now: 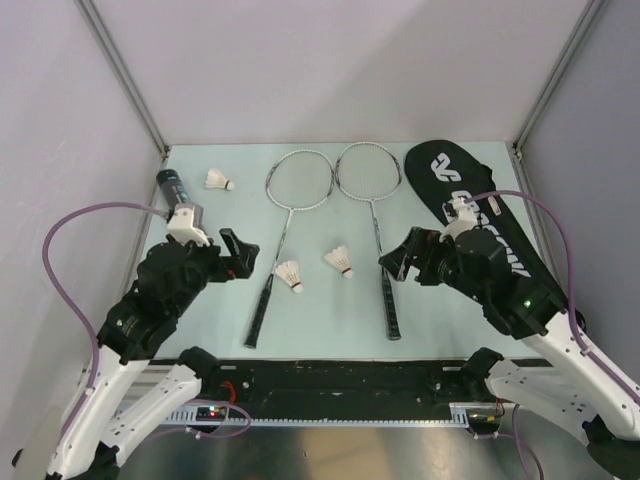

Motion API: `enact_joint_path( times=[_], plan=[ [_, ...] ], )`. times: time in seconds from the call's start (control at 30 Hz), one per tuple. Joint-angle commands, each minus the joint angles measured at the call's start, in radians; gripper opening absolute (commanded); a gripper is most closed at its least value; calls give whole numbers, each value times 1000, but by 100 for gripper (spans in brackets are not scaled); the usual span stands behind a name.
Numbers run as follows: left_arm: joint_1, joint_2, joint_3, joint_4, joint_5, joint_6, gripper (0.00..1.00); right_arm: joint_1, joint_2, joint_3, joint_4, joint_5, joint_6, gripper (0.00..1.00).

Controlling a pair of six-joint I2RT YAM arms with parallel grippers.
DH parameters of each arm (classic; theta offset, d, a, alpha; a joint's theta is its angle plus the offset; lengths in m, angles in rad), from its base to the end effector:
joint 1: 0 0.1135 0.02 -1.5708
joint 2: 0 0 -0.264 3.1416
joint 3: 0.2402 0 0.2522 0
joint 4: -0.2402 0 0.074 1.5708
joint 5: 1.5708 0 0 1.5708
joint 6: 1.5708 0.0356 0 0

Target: Pack up the badminton gear

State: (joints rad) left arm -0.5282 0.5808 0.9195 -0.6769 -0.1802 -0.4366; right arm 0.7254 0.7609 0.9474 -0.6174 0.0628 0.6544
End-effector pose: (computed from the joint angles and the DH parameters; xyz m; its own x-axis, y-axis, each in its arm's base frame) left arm 0.1010 -0.0516 0.3602 -0.4076 -0.2438 -0.8800 0.1958 0.9179 -0.3450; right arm 0.1196 0.1031 0.3542 -0.6250 0.2577 -0.7368 -0.3012 0.7912 0.5323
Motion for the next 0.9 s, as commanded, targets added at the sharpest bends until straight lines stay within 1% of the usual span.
enact_joint_path(
  times=[0.0, 0.1, 0.17, 0.23, 0.3, 0.33, 0.4, 0.47, 0.53, 0.63, 0.73, 0.87],
  plan=[
    [-3, 33, 54, 2, -91, 28, 100, 7, -34, -1, 36, -2, -5, 99],
    [2, 74, 62, -13, -211, 48, 100, 8, -45, -6, 45, -2, -11, 99],
    [31, 119, 71, -33, -305, 60, 100, 8, -48, -8, 46, -1, -15, 100],
    [120, 188, 89, -55, -341, 63, 100, 8, -53, -11, 44, 1, -14, 99],
    [265, 252, 103, -70, -270, 56, 100, 8, -61, -16, 43, 2, -8, 99],
    [358, 276, 109, -73, -210, 49, 99, 9, -67, -19, 45, -5, -7, 99],
    [496, 339, 125, -74, -121, 44, 99, 10, -79, -27, 52, -23, -6, 99],
    [591, 408, 150, -75, -76, 52, 100, 12, -92, -34, 59, -42, -16, 99],
    [648, 490, 180, -71, -53, 62, 100, 13, -104, -43, 62, -72, -25, 99],
    [706, 638, 230, -71, -13, 67, 99, 16, -119, -58, 58, -79, -38, 99],
    [739, 786, 279, -69, -13, 70, 98, 16, -120, -61, 41, -76, -44, 99],
    [753, 945, 353, -58, 23, 85, 98, 17, -114, -63, 25, -84, -47, 99]
  ],
)
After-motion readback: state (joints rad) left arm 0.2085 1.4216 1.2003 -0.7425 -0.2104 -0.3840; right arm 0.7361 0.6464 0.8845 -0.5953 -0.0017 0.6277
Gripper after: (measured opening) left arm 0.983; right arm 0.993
